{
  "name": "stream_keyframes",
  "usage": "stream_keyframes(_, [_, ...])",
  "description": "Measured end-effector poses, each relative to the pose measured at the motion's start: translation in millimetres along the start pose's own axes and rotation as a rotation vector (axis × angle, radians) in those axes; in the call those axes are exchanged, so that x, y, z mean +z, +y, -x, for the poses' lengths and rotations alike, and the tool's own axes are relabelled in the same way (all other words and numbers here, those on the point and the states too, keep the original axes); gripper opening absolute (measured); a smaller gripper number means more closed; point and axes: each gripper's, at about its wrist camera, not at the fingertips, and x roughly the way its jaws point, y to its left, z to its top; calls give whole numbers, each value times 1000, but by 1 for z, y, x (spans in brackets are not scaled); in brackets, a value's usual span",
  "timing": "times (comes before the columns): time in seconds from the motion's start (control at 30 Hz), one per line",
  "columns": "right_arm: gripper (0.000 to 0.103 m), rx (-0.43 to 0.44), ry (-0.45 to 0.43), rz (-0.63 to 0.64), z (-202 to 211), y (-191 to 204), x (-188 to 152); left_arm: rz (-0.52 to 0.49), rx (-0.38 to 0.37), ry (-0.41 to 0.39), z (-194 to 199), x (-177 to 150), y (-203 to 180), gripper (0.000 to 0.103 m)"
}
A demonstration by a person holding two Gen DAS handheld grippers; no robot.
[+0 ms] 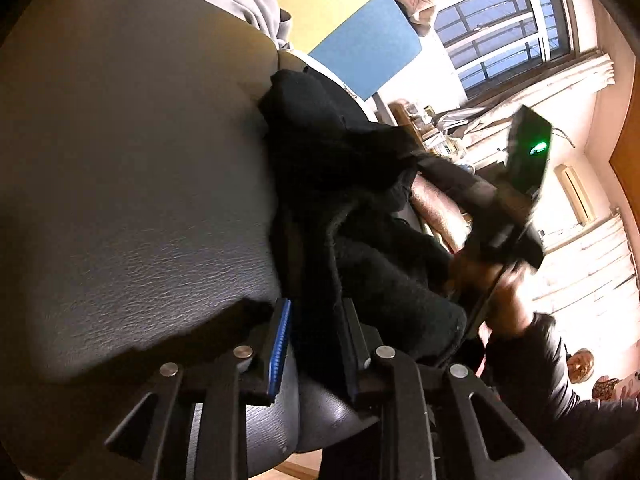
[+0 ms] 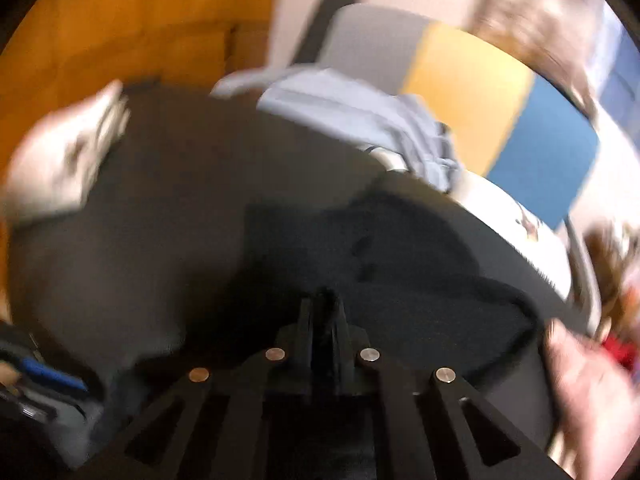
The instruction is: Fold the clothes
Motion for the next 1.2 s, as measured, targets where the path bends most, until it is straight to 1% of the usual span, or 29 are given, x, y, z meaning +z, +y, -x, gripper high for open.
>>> stream_keyframes(0.1, [7, 19, -85, -195, 29, -57, 13, -2, -13, 11, -2, 2, 0, 24])
stream_keyframes(0.13, [7, -4, -112, -242, 38, -80, 17, -2, -11, 11, -6, 5, 0, 24])
stream_keyframes(0.2, [7, -55, -137, -294, 45, -119, 24, 2, -17, 9, -10, 12, 0, 24])
stream_keyframes(0.3, [7, -186, -118, -373, 32, -177, 37, 19, -21, -15, -14, 23, -2, 24])
stream_keyframes(0.37, [8, -266, -93, -425, 20, -216, 43, 12, -13, -23, -17, 28, -5, 26])
stream_keyframes(0.4, [11, -282, -81, -462, 15, -229, 43, 3, 5, -26, -25, 37, -10, 27])
stream_keyframes(0.43, [12, -283, -67, -507, 13, -245, 40, -12, 26, -26, -28, 41, -12, 27])
stream_keyframes(0.5, [24, -284, -37, -594, 9, -273, 31, -23, 53, -26, -32, 43, -12, 29])
stream_keyframes(0.53, [38, -276, -21, -623, 11, -276, 27, -23, 63, -25, -34, 45, -11, 31])
stream_keyframes(0.57, [49, -244, -26, -633, 17, -272, 22, -17, 68, -21, -35, 46, -8, 31])
stream_keyframes(0.63, [54, -124, -60, -640, 28, -256, 6, 15, 67, -31, -38, 45, -5, 32])
stream_keyframes(0.67, [54, -52, -68, -628, 33, -247, -2, 38, 63, -40, -37, 44, -2, 32])
stream_keyframes(0.73, [55, 91, -77, -568, 46, -214, -16, 83, 54, -56, -33, 44, 5, 33])
stream_keyframes(0.77, [57, 152, -74, -532, 48, -199, -19, 94, 51, -65, -30, 42, 8, 33])
stream_keyframes(0.8, [59, 211, -67, -495, 51, -180, -21, 99, 49, -74, -27, 40, 9, 33])
stream_keyframes(0.83, [64, 266, -56, -454, 55, -150, -22, 98, 49, -84, -23, 38, 9, 34])
stream_keyframes(0.87, [74, 315, -46, -416, 58, -122, -22, 97, 49, -93, -20, 35, 8, 34])
stream_keyframes(0.93, [84, 387, -21, -341, 63, -68, -23, 84, 46, -112, -10, 29, 8, 35])
stream_keyframes(1.0, [86, 413, 8, -238, 62, -14, -28, 70, 42, -130, -1, 23, 8, 36])
stream_keyframes(1.07, [88, 386, 48, -116, 52, 32, -32, 63, 39, -131, 5, 15, 10, 36])
stream_keyframes(1.1, [88, 358, 69, -38, 47, 57, -34, 66, 39, -133, 7, 10, 12, 36])
stream_keyframes(1.13, [88, 294, 91, 79, 42, 83, -39, 73, 38, -135, 10, 5, 15, 37])
stream_keyframes(1.17, [88, 221, 110, 197, 35, 100, -46, 82, 37, -137, 13, 1, 18, 37])
stream_keyframes(1.2, [88, 125, 137, 311, 24, 119, -53, 90, 36, -140, 16, -3, 21, 37])
